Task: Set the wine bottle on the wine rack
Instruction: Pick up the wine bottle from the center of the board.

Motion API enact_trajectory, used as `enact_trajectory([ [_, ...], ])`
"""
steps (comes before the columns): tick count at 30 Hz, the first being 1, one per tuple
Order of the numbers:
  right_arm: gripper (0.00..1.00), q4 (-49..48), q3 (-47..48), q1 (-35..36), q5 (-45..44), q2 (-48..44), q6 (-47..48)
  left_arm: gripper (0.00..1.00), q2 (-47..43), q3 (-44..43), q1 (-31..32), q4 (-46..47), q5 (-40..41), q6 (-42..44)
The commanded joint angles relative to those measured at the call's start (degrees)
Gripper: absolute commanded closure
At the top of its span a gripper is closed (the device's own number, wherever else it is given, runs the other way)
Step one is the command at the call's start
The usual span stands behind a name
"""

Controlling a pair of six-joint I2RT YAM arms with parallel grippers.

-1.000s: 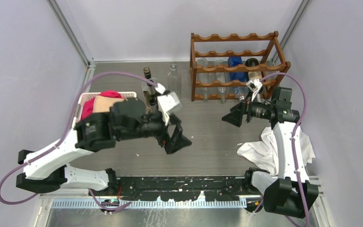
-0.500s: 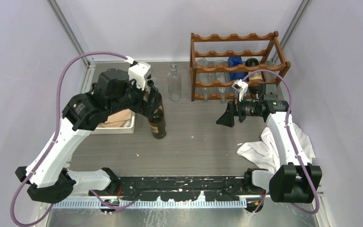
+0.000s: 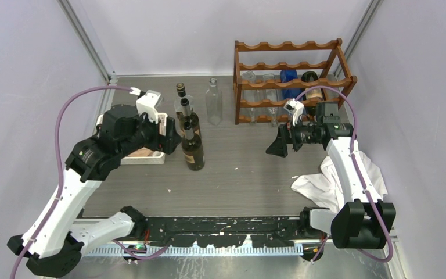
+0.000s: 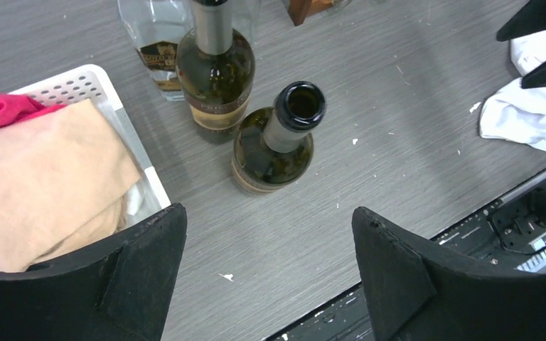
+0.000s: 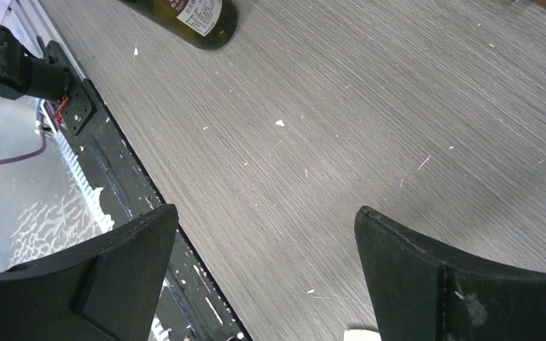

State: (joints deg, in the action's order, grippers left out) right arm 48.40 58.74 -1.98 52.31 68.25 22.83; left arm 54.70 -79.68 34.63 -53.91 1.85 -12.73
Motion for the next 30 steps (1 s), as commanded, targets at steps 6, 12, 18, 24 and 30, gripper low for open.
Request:
enact_trajectory([
  [6,0.0,0.14,3.02,1.61,-1.95,1.37,1.79,0.12,-4.78,7.77,-2.72,11.74,0.19,-5.68],
  [12,0.0,0.43,3.18,3.86,-3.23,2.92,2.37,0.16,-6.21,8.66,-2.78,10.59,2.79,-11.17],
  [18,0.0,1.52,3.84,5.11,-3.71,3.99,2.99,0.21,-2.87,6.36,-2.65,9.42,4.7,-15.89],
  [24,0.0,1.57,3.75,5.41,-4.24,4.51,3.04,0.19,4.15,0.25,3.48,8.39,11.78,-17.09],
  [30,0.0,1.49,3.75,5.46,-4.68,4.44,3.1,0.13,13.12,-5.82,16.44,2.85,38.35,-19.2],
])
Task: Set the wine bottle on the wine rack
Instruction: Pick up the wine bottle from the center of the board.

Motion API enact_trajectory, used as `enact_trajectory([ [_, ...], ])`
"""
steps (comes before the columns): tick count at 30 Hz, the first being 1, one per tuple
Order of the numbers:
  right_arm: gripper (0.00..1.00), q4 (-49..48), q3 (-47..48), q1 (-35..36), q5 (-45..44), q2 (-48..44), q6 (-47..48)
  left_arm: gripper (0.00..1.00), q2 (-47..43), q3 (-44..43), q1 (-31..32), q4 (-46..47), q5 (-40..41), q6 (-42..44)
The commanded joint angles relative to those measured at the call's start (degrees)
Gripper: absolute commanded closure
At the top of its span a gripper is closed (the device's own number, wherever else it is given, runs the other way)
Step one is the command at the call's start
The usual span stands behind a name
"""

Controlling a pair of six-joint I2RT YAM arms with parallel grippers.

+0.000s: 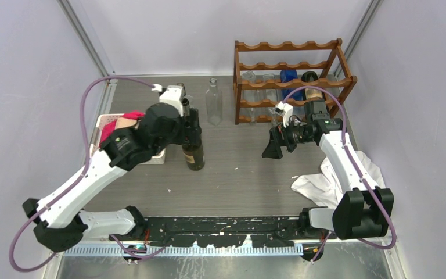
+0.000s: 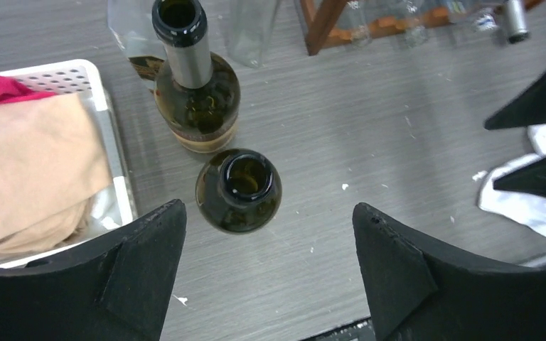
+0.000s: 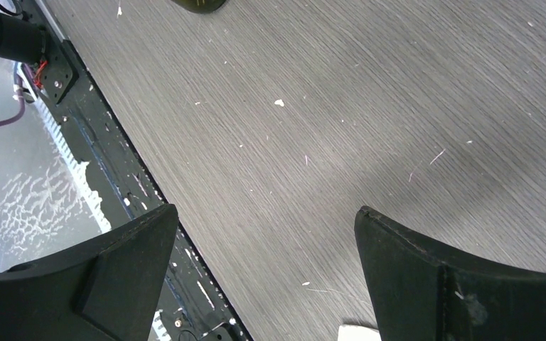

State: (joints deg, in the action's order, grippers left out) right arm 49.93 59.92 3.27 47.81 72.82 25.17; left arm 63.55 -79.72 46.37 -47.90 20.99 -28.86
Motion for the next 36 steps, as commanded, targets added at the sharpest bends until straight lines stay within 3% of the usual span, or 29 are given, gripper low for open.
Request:
enact_trajectory([
  [1,0.0,-0.09,2.49,0.21,-0.11,-0.09,0.76,0.14,5.13,-6.57,4.85,-4.3,20.91,-4.06],
  [3,0.0,-0.08,2.48,0.19,-0.07,-0.04,0.76,0.19,5.53,-6.1,4.87,-3.78,22.83,-4.08],
  [6,0.0,-0.1,2.5,0.18,-0.08,-0.09,0.79,0.37,6.16,-5.47,4.87,-2.49,23.05,-3.01],
  [11,0.0,-0.1,2.5,0.21,-0.22,-0.16,0.7,0.48,10.55,-6.49,4.87,-4.11,21.78,-3.11],
  [19,0.0,-0.19,2.53,0.19,-0.45,-0.3,0.75,0.54,13.28,-5.7,4.82,-4.08,18.97,-4.28],
  [21,0.0,-0.19,2.54,0.22,-0.15,-0.22,0.67,0.64,13.52,-5.29,4.87,-3.35,18.01,-3.92],
  [24,0.0,-0.12,2.48,0.17,0.65,-0.31,0.52,0.97,13.43,-5.71,4.87,-2.74,14.61,-1.92],
  [25,0.0,-0.1,2.46,0.16,1.21,-0.33,0.35,1.0,13.14,-6.16,4.85,-2.78,12.45,-0.6],
  [31,0.0,0.31,2.3,1.15,7.86,-0.94,0.34,1.0,6.68,-5.1,5.05,3.11,0.43,2.48],
  [36,0.0,-2.92,-0.74,4.63,13.71,-4.71,2.07,1.0,3.0,1.15,5.05,17.17,-6.36,-5.14],
])
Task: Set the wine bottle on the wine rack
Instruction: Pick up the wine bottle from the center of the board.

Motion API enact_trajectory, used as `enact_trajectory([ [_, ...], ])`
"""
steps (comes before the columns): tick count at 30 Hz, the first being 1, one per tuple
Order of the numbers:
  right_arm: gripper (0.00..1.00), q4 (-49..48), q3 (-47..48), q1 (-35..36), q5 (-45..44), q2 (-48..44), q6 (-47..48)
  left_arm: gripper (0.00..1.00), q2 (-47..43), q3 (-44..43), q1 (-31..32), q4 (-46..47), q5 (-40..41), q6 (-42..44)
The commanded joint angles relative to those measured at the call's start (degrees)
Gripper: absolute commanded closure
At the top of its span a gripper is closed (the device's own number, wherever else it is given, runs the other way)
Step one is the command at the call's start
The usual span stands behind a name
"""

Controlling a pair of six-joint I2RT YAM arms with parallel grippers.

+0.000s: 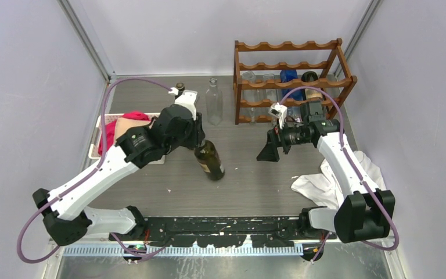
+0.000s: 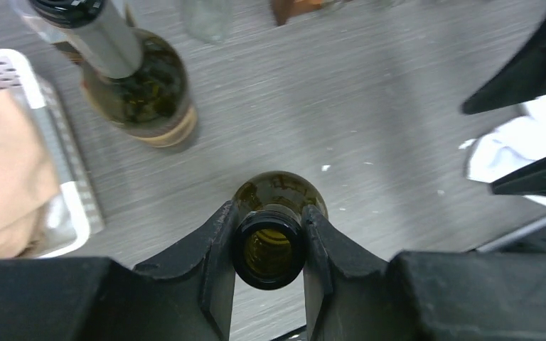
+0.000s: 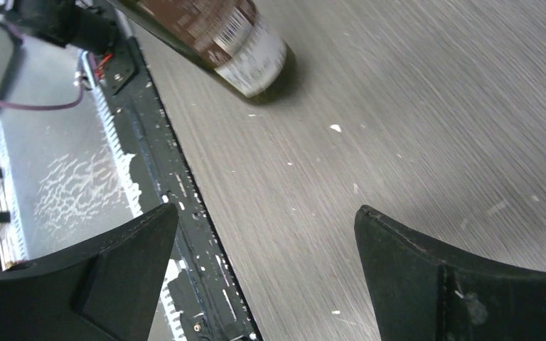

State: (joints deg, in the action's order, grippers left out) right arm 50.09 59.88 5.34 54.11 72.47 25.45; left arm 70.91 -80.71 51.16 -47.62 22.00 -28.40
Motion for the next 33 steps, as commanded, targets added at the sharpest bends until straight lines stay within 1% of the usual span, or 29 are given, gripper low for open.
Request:
enact_trajectory([
  [1,0.0,-4.22,-1.74,3.27,8.43,-5.23,1.96,1.0,-4.46,3.11,0.26,18.85,-8.27,-8.06],
  [4,0.0,-5.3,-3.07,4.64,10.76,-7.14,3.59,1.0,-4.61,6.35,0.26,24.8,-10.33,-14.72],
  [7,0.0,-6.71,-3.81,5.39,11.11,-8.29,3.62,1.0,-4.95,10.08,0.26,29.8,-10.34,-20.82],
  [12,0.0,-9.61,-5.01,7.98,5.68,-8.39,2.71,1.0,-3.97,12.82,0.35,33.99,-10.47,-27.32],
  [16,0.0,-10.56,-5.99,10.83,-0.43,-8.01,4.91,1.0,-3.94,13.47,0.35,35.7,-9.52,-28.91],
  [21,0.0,-16.36,-8.51,12.72,-12.7,-7.72,4.56,1.0,-4.32,12.88,0.35,35.51,-10.77,-29.25],
  [23,0.0,-16.74,-9.14,13.01,-13.63,-7.65,6.32,1.0,-4.66,12.83,0.3,34.96,-10.77,-29.25],
  [29,0.0,-16.71,-12.09,13.71,-10.15,-8.82,13.32,1.0,-6.28,13.54,0.3,34.62,-9.97,-30.09],
  [33,0.0,-19.88,-13.47,13.97,-13.6,-8.34,12.61,1.0,-7.46,13.75,0.35,34.92,-11.12,-31.23],
])
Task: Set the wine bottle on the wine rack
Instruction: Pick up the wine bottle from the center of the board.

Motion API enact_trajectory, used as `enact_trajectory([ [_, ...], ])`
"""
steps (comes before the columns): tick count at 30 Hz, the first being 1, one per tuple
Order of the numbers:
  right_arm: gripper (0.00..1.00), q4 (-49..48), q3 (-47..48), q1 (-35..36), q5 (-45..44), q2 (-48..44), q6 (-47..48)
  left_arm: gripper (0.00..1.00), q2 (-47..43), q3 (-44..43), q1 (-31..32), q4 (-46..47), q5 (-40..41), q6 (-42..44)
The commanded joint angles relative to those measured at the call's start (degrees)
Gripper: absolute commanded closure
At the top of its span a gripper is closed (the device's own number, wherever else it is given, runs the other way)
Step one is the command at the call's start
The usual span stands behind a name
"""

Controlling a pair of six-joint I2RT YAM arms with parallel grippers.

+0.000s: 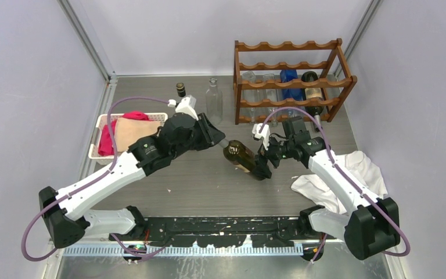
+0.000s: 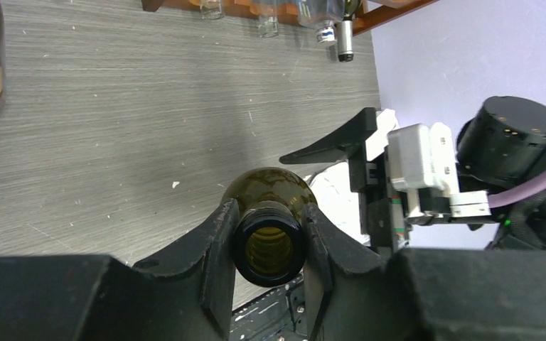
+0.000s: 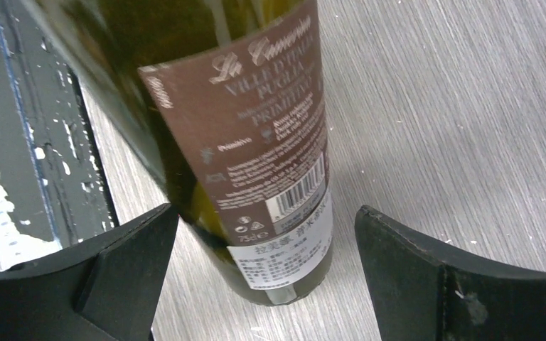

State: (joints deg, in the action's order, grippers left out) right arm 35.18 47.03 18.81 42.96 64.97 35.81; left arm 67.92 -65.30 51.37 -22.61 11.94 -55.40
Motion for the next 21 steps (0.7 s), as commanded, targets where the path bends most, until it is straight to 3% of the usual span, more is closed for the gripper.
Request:
enact_trajectory([
  [1,0.0,-5.7,-0.96,0.6,-3.07,-0.69,1.86,1.0,-4.71,-1.53,0.13,10.07,-1.51,-4.5],
  [13,0.0,-6.3,-2.73,1.65,1.6,-1.7,4.27,1.0,-6.78,1.15,0.12,13.82,-4.75,-8.34],
  [21,0.0,-1.63,-2.29,1.7,4.4,-2.65,10.34,1.0,-7.44,2.25,-0.27,14.8,-5.95,-10.26],
])
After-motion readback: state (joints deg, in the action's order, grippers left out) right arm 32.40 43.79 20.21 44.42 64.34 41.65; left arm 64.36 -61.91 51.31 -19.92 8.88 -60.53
